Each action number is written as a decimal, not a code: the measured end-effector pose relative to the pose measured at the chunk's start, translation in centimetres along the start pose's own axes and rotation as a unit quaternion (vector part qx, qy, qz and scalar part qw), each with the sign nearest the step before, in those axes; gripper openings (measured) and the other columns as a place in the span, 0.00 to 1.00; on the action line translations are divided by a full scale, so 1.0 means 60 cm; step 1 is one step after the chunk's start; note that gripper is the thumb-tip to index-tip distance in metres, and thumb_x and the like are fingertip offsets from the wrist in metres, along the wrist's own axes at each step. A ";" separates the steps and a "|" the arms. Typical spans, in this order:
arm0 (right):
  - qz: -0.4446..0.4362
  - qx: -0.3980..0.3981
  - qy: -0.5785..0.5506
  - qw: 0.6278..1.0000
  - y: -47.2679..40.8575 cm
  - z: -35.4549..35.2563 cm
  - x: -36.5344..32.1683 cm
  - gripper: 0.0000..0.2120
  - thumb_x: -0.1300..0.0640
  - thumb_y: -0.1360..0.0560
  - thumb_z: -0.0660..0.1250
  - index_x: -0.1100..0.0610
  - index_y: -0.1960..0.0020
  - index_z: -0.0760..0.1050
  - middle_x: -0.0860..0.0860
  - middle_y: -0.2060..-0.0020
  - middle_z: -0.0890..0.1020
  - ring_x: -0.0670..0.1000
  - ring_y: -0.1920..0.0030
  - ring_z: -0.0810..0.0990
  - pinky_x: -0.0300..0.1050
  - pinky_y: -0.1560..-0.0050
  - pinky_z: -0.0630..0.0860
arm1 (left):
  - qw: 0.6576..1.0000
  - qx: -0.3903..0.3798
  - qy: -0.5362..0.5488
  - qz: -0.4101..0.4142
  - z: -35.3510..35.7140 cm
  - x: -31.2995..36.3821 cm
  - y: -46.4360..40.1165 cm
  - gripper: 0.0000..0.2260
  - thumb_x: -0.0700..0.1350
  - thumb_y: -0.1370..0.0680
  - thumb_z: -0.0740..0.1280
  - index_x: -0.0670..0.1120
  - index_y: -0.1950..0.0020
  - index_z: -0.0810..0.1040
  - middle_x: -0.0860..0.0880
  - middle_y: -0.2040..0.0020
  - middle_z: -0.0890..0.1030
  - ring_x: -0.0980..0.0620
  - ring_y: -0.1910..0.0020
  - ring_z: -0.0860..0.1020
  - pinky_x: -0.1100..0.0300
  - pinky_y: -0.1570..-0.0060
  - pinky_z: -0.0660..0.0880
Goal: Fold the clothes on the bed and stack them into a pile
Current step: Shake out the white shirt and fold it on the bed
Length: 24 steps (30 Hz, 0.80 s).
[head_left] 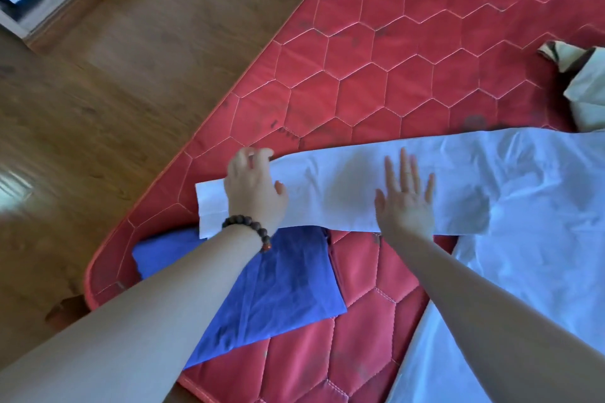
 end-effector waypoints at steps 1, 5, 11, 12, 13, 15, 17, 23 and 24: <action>0.072 0.013 0.007 0.997 -0.004 -0.005 0.033 0.31 0.49 0.20 0.54 0.54 0.21 0.47 0.53 0.21 0.41 0.52 0.22 0.39 0.58 0.25 0.35 | 1.000 -0.015 -0.002 0.025 0.019 0.029 0.003 0.23 0.37 0.26 0.67 0.44 0.32 0.70 0.42 0.32 0.67 0.41 0.32 0.64 0.48 0.40 0.66; 0.164 -0.093 -0.061 0.980 -0.014 0.016 0.085 0.36 0.38 0.22 0.53 0.49 0.21 0.43 0.52 0.22 0.39 0.51 0.23 0.36 0.60 0.25 0.37 | 0.990 -0.083 0.005 0.111 0.113 0.143 0.027 0.23 0.38 0.25 0.63 0.44 0.30 0.68 0.42 0.27 0.62 0.44 0.26 0.58 0.51 0.33 0.60; 0.014 0.026 -0.292 0.956 -0.025 -0.040 0.119 0.21 0.62 0.19 0.57 0.56 0.27 0.67 0.53 0.24 0.62 0.51 0.22 0.54 0.48 0.23 0.47 | 0.967 -0.148 0.047 0.201 0.228 0.291 0.056 0.20 0.36 0.23 0.60 0.35 0.31 0.68 0.38 0.28 0.66 0.41 0.25 0.61 0.49 0.29 0.60; 0.055 0.059 -0.280 0.957 -0.022 -0.050 0.158 0.20 0.64 0.19 0.55 0.58 0.28 0.68 0.54 0.24 0.62 0.51 0.22 0.54 0.48 0.23 0.47 | 0.963 -0.154 0.055 0.213 0.245 0.312 0.055 0.20 0.35 0.23 0.59 0.34 0.31 0.67 0.37 0.28 0.65 0.41 0.24 0.59 0.49 0.28 0.59; 0.079 0.070 -0.253 0.962 -0.020 -0.056 0.194 0.21 0.66 0.20 0.54 0.59 0.28 0.68 0.54 0.24 0.62 0.52 0.22 0.54 0.48 0.23 0.47 | 0.959 -0.158 0.060 0.227 0.262 0.332 0.054 0.20 0.34 0.22 0.59 0.33 0.30 0.66 0.37 0.27 0.64 0.41 0.23 0.57 0.49 0.26 0.57; 0.081 0.045 -0.196 0.976 -0.019 -0.055 0.255 0.22 0.67 0.21 0.54 0.59 0.27 0.67 0.54 0.23 0.59 0.52 0.22 0.51 0.50 0.23 0.45 | 0.949 -0.165 0.049 0.263 0.301 0.374 0.048 0.23 0.36 0.21 0.58 0.34 0.26 0.62 0.38 0.24 0.60 0.43 0.22 0.53 0.51 0.24 0.53; 0.069 -0.002 -0.171 0.983 -0.017 -0.045 0.302 0.24 0.64 0.21 0.54 0.56 0.25 0.63 0.52 0.22 0.55 0.50 0.22 0.48 0.49 0.23 0.43 | 0.936 -0.179 0.003 0.303 0.345 0.410 0.043 0.25 0.41 0.19 0.57 0.38 0.23 0.56 0.40 0.22 0.56 0.44 0.21 0.49 0.50 0.24 0.48; 0.002 -0.071 -0.081 0.994 -0.028 -0.002 0.369 0.27 0.41 0.21 0.44 0.39 0.23 0.44 0.41 0.22 0.43 0.45 0.23 0.38 0.54 0.24 0.37 | 0.917 -0.135 -0.206 0.314 0.426 0.446 0.021 0.30 0.63 0.23 0.46 0.60 0.22 0.43 0.50 0.20 0.44 0.39 0.22 0.42 0.32 0.30 0.41; 0.009 -0.067 -0.054 0.996 -0.032 0.004 0.383 0.29 0.35 0.23 0.40 0.37 0.24 0.40 0.40 0.23 0.39 0.44 0.24 0.35 0.54 0.24 0.35 | 0.915 -0.120 -0.218 0.318 0.428 0.447 0.021 0.30 0.63 0.24 0.45 0.61 0.22 0.43 0.50 0.20 0.45 0.39 0.22 0.42 0.30 0.31 0.41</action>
Point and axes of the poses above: each hand's wrist, its own y-axis away from the middle knuckle, its own z-axis out of the palm, x = y × z, the point moved 6 cm from there along -y, towards the middle knuckle
